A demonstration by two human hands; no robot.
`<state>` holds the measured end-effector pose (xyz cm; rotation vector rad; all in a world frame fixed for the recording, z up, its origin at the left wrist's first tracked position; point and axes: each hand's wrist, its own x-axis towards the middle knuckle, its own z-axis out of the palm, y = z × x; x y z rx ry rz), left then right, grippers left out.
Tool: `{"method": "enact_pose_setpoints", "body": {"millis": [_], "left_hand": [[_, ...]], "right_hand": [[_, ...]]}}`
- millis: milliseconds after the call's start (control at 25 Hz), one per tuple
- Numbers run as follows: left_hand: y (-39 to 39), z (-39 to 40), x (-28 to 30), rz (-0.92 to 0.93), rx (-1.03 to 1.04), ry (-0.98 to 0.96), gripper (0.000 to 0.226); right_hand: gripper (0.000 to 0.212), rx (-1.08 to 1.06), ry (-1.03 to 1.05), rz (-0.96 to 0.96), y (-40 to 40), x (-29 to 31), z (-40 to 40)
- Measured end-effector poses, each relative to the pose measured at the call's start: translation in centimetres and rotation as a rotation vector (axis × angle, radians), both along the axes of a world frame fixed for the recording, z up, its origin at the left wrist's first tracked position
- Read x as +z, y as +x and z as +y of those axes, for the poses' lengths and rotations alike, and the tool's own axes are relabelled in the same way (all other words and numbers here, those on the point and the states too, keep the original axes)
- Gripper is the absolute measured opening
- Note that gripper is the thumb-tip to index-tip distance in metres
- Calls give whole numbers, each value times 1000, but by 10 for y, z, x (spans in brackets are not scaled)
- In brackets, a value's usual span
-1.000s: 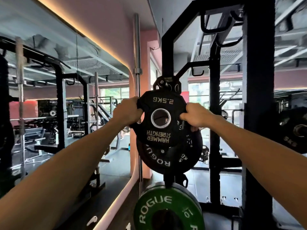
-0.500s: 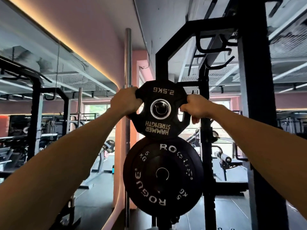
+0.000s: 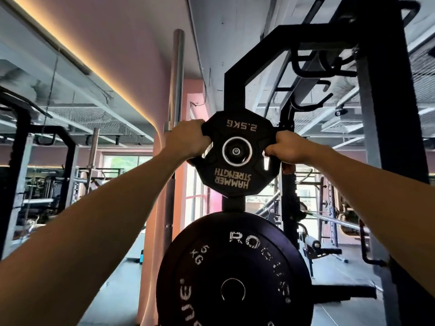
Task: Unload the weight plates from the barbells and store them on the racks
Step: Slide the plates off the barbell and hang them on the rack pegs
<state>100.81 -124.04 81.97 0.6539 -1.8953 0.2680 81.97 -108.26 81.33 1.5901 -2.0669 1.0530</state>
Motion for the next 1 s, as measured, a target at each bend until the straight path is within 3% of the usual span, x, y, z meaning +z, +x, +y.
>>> {"method": "enact_pose_setpoints", "body": {"millis": [120,280,440,640,840,1000], "left_hand": [[-26,-32,-2,-47,-13,19,27],[-50,-70,-11,-110,-134,4,29],[-74,-111,-27,-113,-98,-140,29],[-100,-136,-29,-81,-97,-128,31],[-97,-129,-35,-133,1,-92,41],[-78,-108,-58,-195,-25,42,54]], "right_hand": [[20,-4,5,-9,-26,-1,-34],[41,-81,21,43,-52,-3,-70],[59,-209,-28,144,-70,-5,-102],[54,-289,-25,216,-85,-12,-128],[47,-325,-35,169,-78,-23,-125],[62,-229,3,37,-72,-53,-108]]}}
